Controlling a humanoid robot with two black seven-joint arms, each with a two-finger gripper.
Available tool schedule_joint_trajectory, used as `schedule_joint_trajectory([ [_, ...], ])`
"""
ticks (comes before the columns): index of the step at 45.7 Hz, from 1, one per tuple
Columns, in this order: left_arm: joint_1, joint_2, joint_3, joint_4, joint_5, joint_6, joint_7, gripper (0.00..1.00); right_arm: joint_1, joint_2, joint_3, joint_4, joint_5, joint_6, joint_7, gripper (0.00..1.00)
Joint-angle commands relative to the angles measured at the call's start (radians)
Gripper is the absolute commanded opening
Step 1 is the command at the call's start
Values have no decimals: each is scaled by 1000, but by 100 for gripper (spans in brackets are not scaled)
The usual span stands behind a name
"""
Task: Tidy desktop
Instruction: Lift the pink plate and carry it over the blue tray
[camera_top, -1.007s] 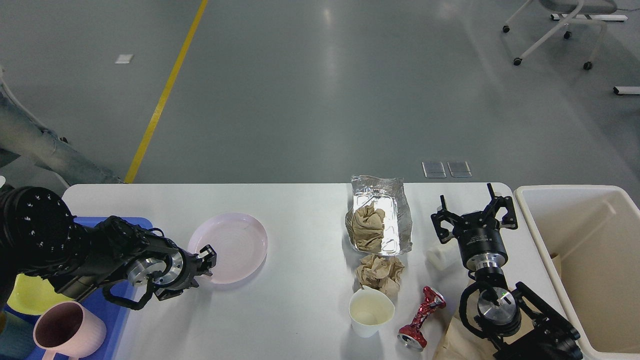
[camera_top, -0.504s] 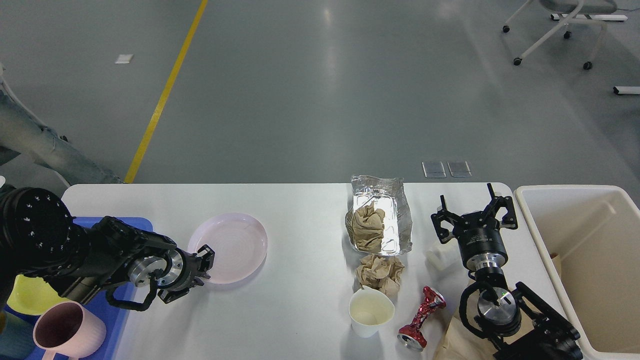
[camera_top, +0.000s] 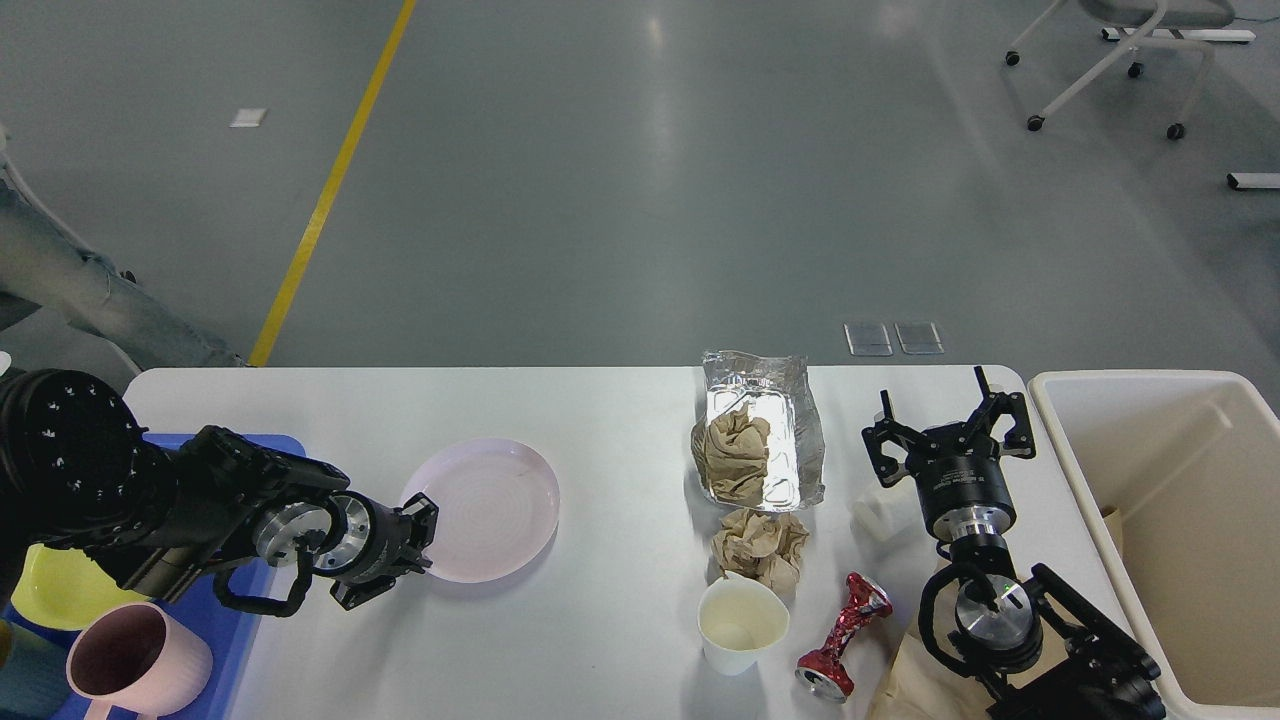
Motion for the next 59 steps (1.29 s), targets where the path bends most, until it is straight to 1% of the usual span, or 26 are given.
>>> schedule_joint_trajectory([
  [1,-42,3,12,-20,0,-33,3,0,0,1,0,0,1,0,0,100],
  [3,-68,10,17,-43,2,-36,11,0,0,1,0,0,1,0,0,100],
  [7,-131,50,50,-103,11,-47,40,0,0,1,0,0,1,0,0,100],
  [9,-169,61,64,-121,14,-70,55,0,0,1,0,0,1,0,0,100],
  [12,-227,78,90,-153,35,-133,74,0,0,0,0,0,0,0,0,100],
  [17,-335,119,138,-213,100,-225,78,0,2,0,0,-2,0,0,0,100],
  [23,-465,156,178,-310,206,-286,78,0,2,0,0,-2,0,0,0,100],
  [27,-572,165,219,-386,290,-316,66,0,2,0,0,-2,0,0,0,100],
  [32,-727,165,279,-487,335,-328,61,0,0,0,0,-2,0,0,0,100],
  [33,-781,164,294,-524,344,-333,60,0,2,0,0,-2,0,0,0,100],
  [39,-956,151,342,-632,376,-349,52,0,0,0,0,-2,0,0,0,100],
  [45,-1086,136,366,-693,390,-380,49,0,0,0,0,-2,0,0,0,100],
  [48,-1151,145,368,-716,395,-418,40,0,0,0,0,0,0,0,0,100],
  [51,-1186,148,368,-719,407,-461,29,0,0,0,0,-2,0,0,0,100],
  [55,-1186,151,368,-718,411,-477,6,0,0,0,0,0,0,0,0,100],
  [59,-1182,185,369,-716,422,-498,-18,0,0,0,0,0,0,0,0,100],
])
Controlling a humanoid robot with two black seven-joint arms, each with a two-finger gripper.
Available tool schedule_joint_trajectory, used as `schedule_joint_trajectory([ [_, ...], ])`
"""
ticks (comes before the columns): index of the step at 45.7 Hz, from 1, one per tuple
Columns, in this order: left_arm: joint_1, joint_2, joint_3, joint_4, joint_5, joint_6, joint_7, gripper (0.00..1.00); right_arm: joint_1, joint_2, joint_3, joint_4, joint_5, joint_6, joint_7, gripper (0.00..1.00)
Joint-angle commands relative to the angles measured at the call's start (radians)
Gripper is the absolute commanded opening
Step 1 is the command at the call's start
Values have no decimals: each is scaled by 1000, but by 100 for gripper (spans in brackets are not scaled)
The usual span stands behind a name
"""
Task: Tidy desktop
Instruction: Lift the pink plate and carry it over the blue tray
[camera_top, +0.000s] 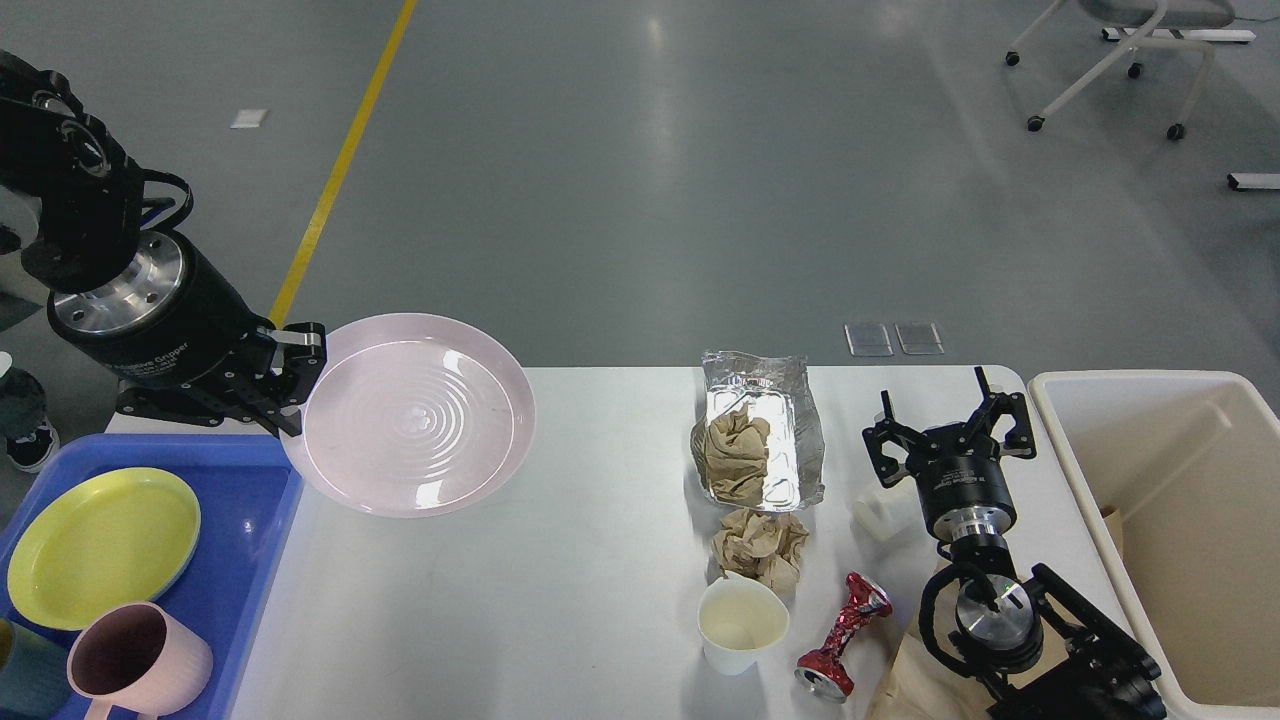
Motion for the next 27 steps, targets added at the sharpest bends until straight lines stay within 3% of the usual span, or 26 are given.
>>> schedule_joint_trajectory([
  [1,3,47,3,1,21,-35,-36,0,0,0,0,2,0,0,0,100],
  [9,18,191,64,41,139,-65,-143,0,0,0,0,2,2,0,0,100],
  [12,58,251,83,85,196,-69,-165,0,0,0,0,2,2,0,0,100],
  [21,298,366,161,355,236,-149,-266,0,0,0,0,2,2,0,0,100],
  [27,461,438,152,521,290,-183,-410,0,0,0,0,3,2,0,0,100],
])
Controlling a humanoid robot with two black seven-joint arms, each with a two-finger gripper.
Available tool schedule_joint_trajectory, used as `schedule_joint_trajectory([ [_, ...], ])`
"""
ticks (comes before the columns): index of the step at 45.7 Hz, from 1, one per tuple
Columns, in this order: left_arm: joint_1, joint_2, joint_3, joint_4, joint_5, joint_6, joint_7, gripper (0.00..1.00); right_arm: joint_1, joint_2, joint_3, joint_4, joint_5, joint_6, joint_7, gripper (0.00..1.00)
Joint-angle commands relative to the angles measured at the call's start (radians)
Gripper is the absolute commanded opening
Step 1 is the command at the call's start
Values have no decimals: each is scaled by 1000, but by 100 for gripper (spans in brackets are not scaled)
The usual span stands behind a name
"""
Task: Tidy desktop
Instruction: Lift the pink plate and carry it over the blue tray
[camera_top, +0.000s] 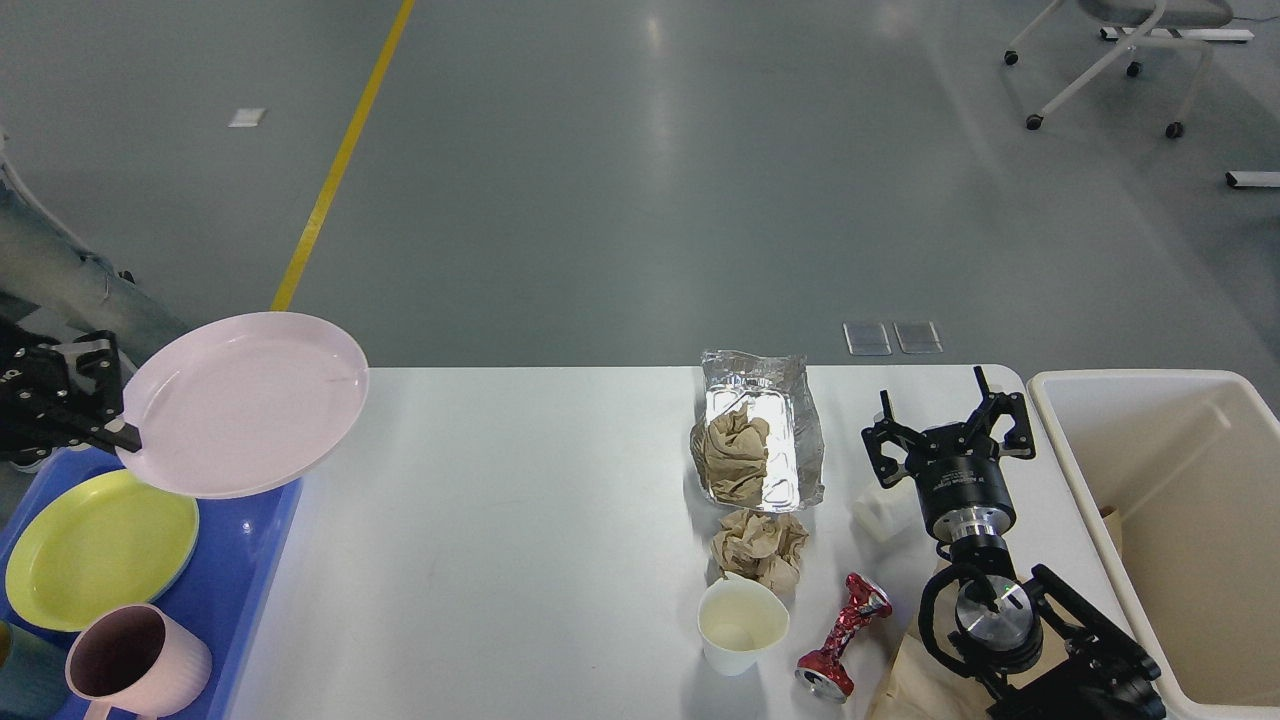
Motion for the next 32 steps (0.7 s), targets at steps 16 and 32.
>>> schedule_joint_trajectory([
  [16,541,166,-42,557,26,-22,-347,0,0,0,0,-1,0,0,0,100],
  [32,923,163,-432,776,-32,62,-40,0,0,0,0,-1,0,0,0,100],
])
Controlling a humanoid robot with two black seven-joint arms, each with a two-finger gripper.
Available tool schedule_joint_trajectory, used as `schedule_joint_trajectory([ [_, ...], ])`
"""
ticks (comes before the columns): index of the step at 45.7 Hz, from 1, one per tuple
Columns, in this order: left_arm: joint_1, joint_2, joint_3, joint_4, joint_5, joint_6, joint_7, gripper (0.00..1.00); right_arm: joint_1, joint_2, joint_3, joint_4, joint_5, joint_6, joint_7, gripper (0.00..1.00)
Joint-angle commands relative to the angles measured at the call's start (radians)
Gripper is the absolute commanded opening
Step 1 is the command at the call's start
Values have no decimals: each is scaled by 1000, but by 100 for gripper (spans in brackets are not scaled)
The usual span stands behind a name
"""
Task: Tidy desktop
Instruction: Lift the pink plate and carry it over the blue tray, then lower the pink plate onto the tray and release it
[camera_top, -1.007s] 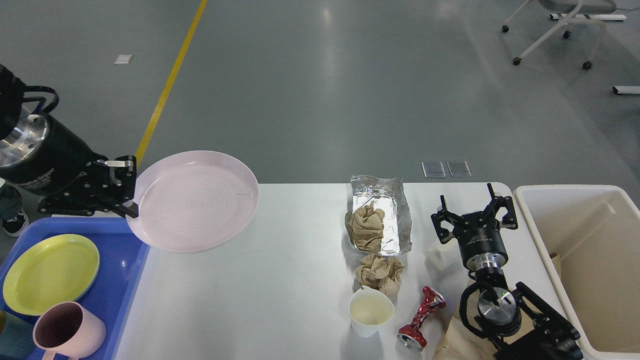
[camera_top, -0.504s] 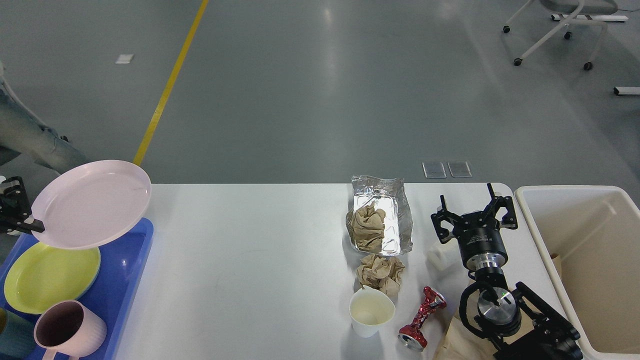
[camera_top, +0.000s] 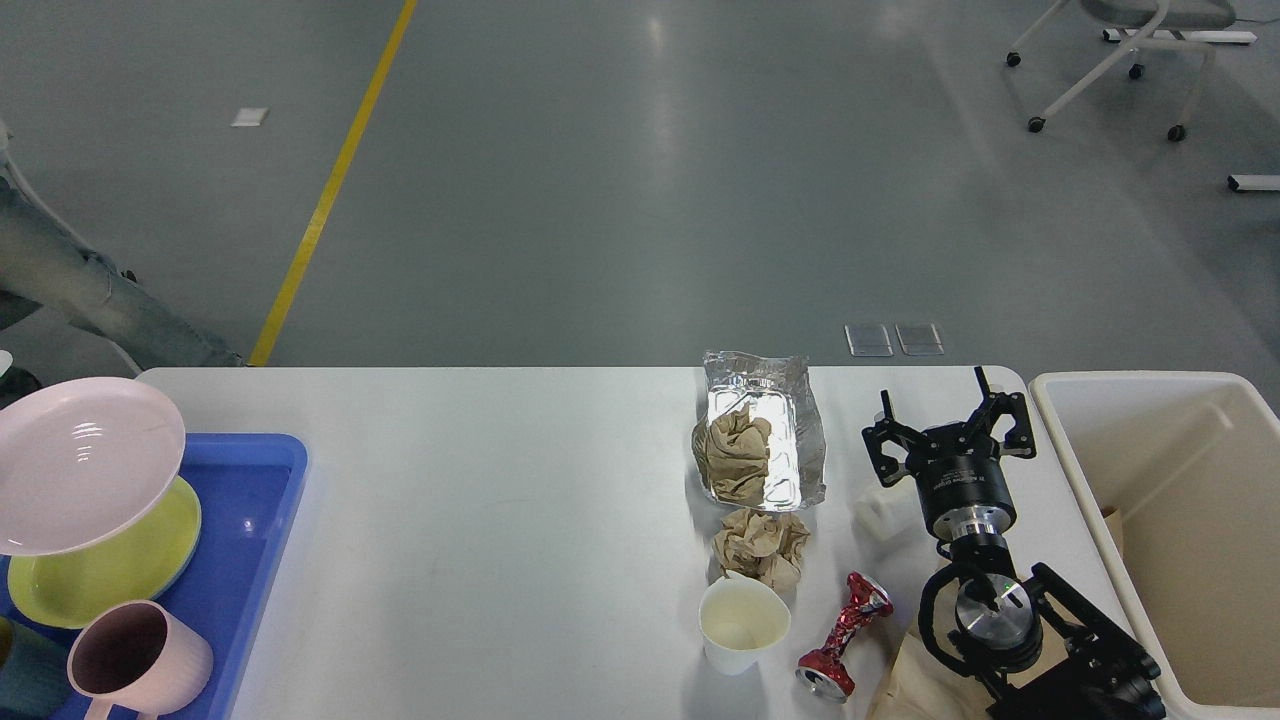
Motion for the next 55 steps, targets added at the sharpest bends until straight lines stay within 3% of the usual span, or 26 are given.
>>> schedule_joint_trajectory([
  [1,33,0,-139,10,-2,78,189,0,0,0,0,-1,0,0,0,100],
  [6,80,1,-211,11,-3,142,266,0,0,0,0,-1,0,0,0,100],
  [17,192,-43,-328,11,-2,260,332,0,0,1,0,-1,0,0,0,100],
  [28,222,-57,-337,11,4,291,363,0,0,0,0,-1,0,0,0,100],
  [49,222,-92,-340,10,0,300,364,0,0,1,0,-1,0,0,0,100],
  [52,222,-92,-340,8,1,311,366,8,0,1,0,-1,-1,0,0,100],
  [55,222,-94,-340,7,4,336,366,24,0,0,0,-1,-1,0,0,100],
])
